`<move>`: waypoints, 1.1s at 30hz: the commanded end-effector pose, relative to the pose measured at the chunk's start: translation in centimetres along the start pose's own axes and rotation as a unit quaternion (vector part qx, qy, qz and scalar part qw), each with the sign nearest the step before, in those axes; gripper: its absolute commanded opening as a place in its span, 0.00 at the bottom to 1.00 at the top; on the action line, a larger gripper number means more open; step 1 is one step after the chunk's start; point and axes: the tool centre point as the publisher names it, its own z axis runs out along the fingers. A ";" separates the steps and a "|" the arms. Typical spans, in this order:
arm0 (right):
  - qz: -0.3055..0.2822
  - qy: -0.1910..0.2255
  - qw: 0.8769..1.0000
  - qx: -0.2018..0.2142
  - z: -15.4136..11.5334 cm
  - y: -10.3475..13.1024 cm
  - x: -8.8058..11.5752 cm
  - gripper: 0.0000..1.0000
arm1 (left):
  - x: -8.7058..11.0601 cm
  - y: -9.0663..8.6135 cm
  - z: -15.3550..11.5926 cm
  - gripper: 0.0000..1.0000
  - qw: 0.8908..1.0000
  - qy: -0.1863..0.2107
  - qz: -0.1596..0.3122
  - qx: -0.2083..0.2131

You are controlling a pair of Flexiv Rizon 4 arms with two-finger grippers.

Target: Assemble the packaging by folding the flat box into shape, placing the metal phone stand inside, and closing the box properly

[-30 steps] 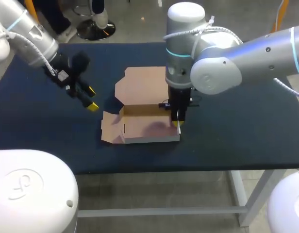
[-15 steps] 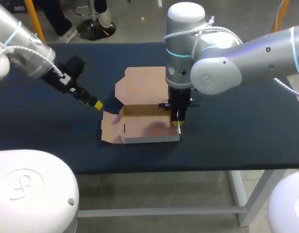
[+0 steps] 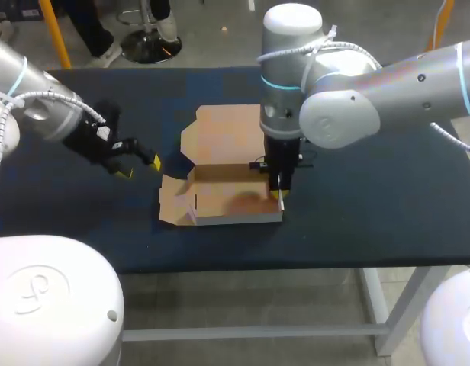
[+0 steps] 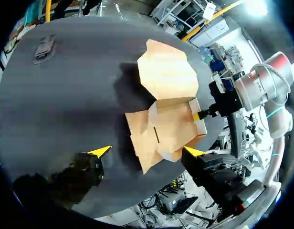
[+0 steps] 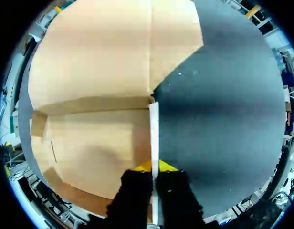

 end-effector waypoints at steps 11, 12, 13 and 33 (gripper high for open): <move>0.000 -0.001 1.000 0.001 0.0 0.0 0.0 0.00 | -1.0 1.6 4.4 0.47 0.996 0.007 -0.076 0.047; 0.000 -0.001 1.000 0.001 0.0 0.0 0.0 0.00 | -1.0 1.6 4.6 0.47 0.996 0.011 -0.075 0.044; 0.000 -0.001 1.000 0.001 0.0 0.0 0.0 0.00 | -1.1 1.7 4.8 0.46 0.996 0.011 -0.076 0.043; 0.000 -0.001 1.000 0.001 0.0 0.0 0.0 0.00 | -2.9 1.3 8.2 0.45 0.996 0.048 -0.067 -0.029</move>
